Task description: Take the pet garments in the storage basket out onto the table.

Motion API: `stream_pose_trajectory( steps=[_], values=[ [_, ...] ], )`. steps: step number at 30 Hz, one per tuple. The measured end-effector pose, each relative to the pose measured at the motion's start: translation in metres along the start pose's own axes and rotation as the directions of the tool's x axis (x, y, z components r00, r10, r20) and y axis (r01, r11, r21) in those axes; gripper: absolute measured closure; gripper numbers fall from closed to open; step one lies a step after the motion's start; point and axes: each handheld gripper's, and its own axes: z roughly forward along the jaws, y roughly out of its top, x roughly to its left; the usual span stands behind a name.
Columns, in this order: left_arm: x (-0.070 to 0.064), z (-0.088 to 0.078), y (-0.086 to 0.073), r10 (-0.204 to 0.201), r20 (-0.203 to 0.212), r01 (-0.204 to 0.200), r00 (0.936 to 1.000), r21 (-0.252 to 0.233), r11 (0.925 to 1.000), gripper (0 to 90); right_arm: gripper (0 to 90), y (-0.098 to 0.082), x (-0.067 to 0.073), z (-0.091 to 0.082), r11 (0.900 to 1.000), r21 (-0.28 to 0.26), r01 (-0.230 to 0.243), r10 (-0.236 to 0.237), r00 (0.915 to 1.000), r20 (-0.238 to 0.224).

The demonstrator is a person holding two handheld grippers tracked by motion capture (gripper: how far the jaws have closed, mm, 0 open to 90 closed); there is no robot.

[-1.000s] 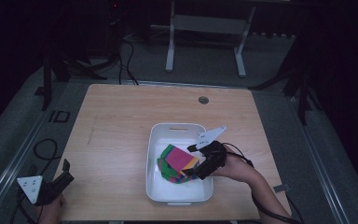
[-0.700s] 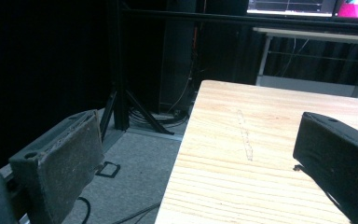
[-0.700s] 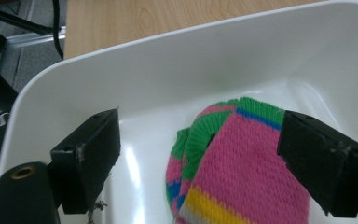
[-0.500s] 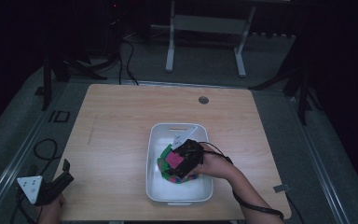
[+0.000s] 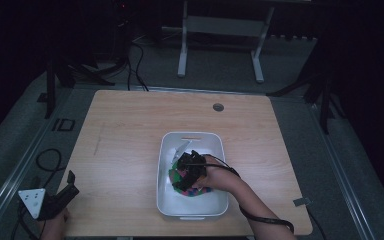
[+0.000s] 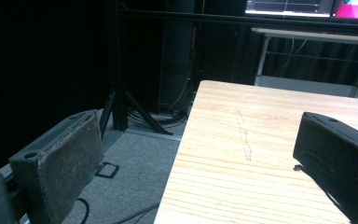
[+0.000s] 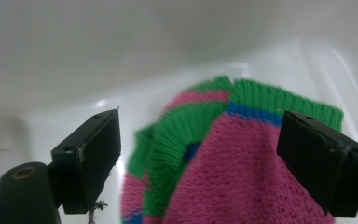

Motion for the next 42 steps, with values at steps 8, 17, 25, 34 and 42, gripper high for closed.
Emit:
stream_pose_trajectory(
  steps=[8,17,25,34,42],
  values=[
    [0.0,0.0,0.0,0.0,0.0,0.0,1.0,-0.001,1.0,1.8,16.0,-0.001,0.006,0.022,0.981,0.189,0.038,-0.049,0.9972,0.057],
    [0.0,0.0,0.0,0.001,-0.001,-0.001,1.0,-0.001,1.0,1.8,65.1,0.002,0.008,0.007,0.985,0.158,0.067,-0.072,0.9971,0.025],
    [0.0,0.0,0.0,0.0,-0.002,0.0,1.0,-0.001,1.0,1.9,66.1,0.004,0.003,-0.03,0.998,0.038,0.049,-0.051,0.9969,0.059],
    [0.0,0.0,0.0,0.0,-0.004,0.0,1.0,-0.002,1.0,1.8,66.1,0.011,0.002,-0.079,0.994,-0.087,0.059,-0.054,0.9964,0.066],
    [-0.001,0.0,0.0,0.003,-0.008,-0.003,1.0,-0.003,1.0,1.8,66.1,0.016,0.002,-0.112,0.978,-0.194,0.073,-0.059,0.9954,0.076]
  ],
)
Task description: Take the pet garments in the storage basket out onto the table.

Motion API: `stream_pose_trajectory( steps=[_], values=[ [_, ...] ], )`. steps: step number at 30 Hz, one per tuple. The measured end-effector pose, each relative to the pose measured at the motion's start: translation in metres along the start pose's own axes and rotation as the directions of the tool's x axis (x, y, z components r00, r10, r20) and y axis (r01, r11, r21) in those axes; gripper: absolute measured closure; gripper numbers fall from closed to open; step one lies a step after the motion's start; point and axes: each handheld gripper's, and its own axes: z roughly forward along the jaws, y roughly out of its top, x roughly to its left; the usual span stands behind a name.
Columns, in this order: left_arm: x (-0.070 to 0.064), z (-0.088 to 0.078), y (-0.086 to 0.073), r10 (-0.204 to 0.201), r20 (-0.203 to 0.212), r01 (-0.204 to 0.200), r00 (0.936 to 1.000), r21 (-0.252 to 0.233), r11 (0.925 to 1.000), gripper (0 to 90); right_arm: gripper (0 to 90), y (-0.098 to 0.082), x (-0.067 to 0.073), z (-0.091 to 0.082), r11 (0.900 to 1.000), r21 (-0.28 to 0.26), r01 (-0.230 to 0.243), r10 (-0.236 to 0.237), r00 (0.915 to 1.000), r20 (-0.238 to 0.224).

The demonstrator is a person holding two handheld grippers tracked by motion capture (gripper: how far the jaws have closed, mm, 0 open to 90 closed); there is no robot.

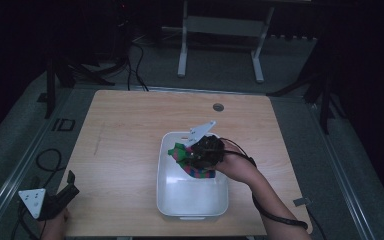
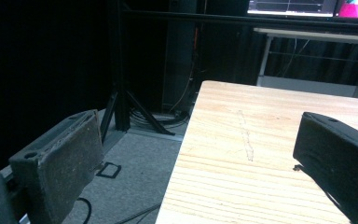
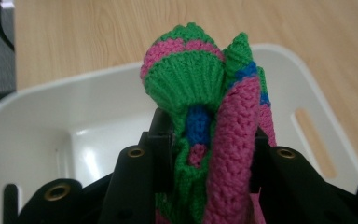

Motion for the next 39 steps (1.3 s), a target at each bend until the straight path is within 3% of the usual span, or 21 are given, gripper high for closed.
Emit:
stream_pose_trajectory(
  steps=[3,11,21,31,39],
  values=[
    [0.0,0.0,0.0,-0.001,0.001,0.001,1.0,0.001,1.0,1.8,66.0,0.002,-0.002,-0.017,0.999,-0.043,0.002,-0.002,0.9998,0.019],
    [0.0,0.0,0.0,-0.001,0.001,0.001,1.0,0.001,1.0,1.8,65.9,0.0,-0.011,-0.042,0.998,-0.062,0.013,-0.008,0.9974,0.072],
    [0.0,0.0,0.0,0.0,-0.001,0.0,1.0,0.001,1.0,1.9,66.0,-0.029,-0.029,-0.077,0.999,-0.037,-0.034,0.039,0.9861,0.162],
    [0.0,0.0,0.0,0.001,-0.005,-0.001,1.0,0.003,1.0,1.8,66.0,-0.083,-0.056,-0.113,0.989,0.012,-0.144,0.136,0.9553,0.262],
    [0.0,0.0,0.0,-0.001,-0.007,0.001,1.0,0.004,1.0,1.9,65.9,-0.113,-0.069,-0.124,0.976,0.012,-0.215,0.201,0.9273,0.316]
  ],
)
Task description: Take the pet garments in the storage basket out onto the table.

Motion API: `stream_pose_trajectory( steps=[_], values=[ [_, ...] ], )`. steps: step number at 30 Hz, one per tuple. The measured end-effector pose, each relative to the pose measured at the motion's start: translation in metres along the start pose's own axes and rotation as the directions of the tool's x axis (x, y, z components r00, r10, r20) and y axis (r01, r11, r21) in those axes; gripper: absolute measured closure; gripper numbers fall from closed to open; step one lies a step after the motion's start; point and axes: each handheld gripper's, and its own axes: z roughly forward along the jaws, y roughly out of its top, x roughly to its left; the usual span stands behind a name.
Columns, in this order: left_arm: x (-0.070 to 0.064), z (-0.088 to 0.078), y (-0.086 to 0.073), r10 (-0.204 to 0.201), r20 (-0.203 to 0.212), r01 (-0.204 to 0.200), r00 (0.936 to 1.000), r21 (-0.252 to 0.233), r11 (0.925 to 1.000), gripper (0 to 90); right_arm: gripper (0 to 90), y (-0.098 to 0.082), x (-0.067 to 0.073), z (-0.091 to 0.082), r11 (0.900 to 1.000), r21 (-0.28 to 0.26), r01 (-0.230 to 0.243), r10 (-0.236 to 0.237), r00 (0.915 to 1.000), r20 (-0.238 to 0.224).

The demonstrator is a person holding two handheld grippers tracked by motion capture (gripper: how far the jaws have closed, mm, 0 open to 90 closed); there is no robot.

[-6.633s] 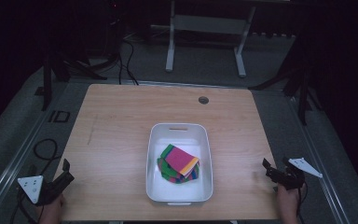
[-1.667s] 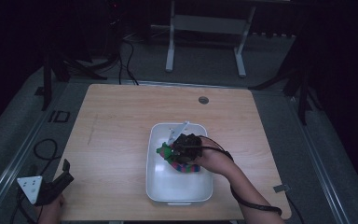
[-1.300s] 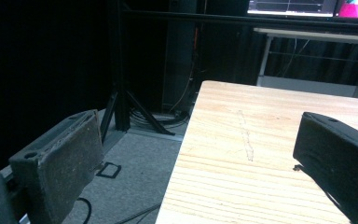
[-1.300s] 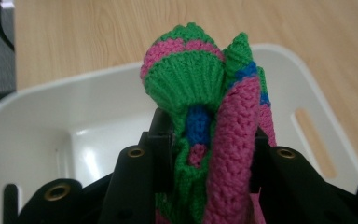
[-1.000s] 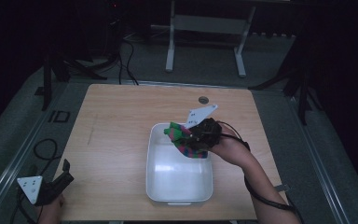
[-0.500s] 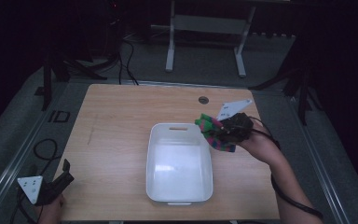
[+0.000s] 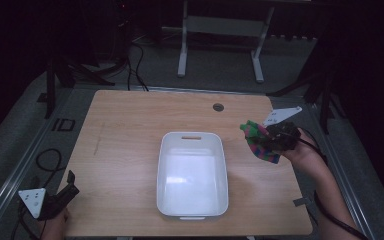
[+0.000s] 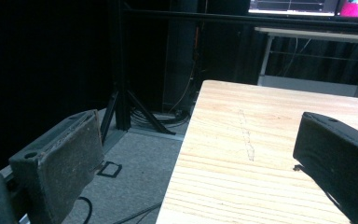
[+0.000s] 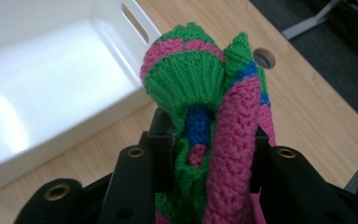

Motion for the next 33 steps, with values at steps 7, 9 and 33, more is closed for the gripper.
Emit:
stream_pose_trajectory(
  steps=[7,9,33],
  values=[
    [0.0,0.0,0.0,0.001,-0.001,-0.001,1.0,-0.001,1.0,1.9,65.9,-0.018,-0.006,0.027,0.997,0.064,-0.038,0.038,0.9993,0.003],
    [0.0,0.0,0.0,0.0,0.0,0.0,1.0,-0.001,1.0,1.8,65.9,-0.023,-0.007,0.039,0.996,0.082,-0.043,0.043,0.9991,0.007],
    [0.0,0.0,0.0,0.001,0.01,-0.001,1.0,-0.002,1.0,1.8,53.2,-0.061,0.008,0.155,0.959,0.239,-0.149,0.158,0.9872,-0.02]
  ],
)
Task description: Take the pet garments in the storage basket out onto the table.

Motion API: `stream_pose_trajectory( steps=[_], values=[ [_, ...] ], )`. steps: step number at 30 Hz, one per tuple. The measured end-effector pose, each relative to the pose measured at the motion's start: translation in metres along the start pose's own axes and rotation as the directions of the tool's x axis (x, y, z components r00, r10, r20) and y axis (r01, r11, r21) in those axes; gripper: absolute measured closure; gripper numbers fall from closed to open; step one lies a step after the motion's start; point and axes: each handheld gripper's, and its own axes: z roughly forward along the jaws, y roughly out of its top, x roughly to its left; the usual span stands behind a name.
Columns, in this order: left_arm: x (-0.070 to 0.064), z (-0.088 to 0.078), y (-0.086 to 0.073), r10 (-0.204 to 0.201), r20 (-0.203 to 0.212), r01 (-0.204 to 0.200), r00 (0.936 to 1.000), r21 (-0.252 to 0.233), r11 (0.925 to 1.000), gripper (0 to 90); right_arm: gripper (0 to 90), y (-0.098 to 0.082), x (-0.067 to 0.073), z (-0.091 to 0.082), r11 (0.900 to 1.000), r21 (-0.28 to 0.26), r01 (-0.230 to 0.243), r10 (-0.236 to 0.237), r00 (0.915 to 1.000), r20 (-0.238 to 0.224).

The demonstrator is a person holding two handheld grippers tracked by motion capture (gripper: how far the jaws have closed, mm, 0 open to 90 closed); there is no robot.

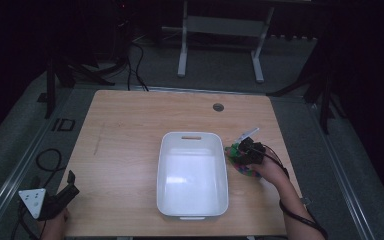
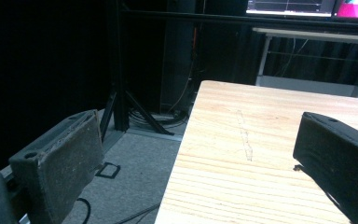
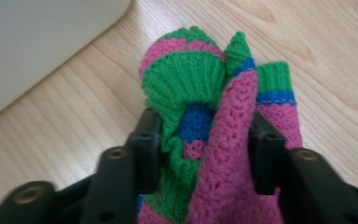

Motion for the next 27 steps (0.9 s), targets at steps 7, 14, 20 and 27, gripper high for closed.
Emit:
stream_pose_trajectory(
  steps=[7,14,20,27],
  values=[
    [0.0,0.0,0.0,0.005,-0.002,-0.005,1.0,0.0,1.0,1.8,29.7,0.005,0.002,-0.028,0.999,-0.046,0.002,-0.003,0.9998,-0.018],
    [-0.001,0.0,0.0,0.006,-0.003,-0.006,1.0,0.0,1.0,1.9,13.1,-0.006,0.005,-0.061,0.986,-0.166,-0.031,0.025,0.9991,-0.035],
    [-0.001,0.0,0.0,0.006,-0.004,-0.006,1.0,0.001,1.0,1.8,13.4,-0.033,0.001,-0.075,0.971,-0.226,-0.077,0.076,0.997,-0.016],
    [-0.001,0.0,0.0,0.009,-0.005,-0.009,1.0,0.0,1.0,1.8,13.6,-0.073,-0.008,-0.078,0.944,-0.292,-0.152,0.164,0.9864,0.016]
  ],
)
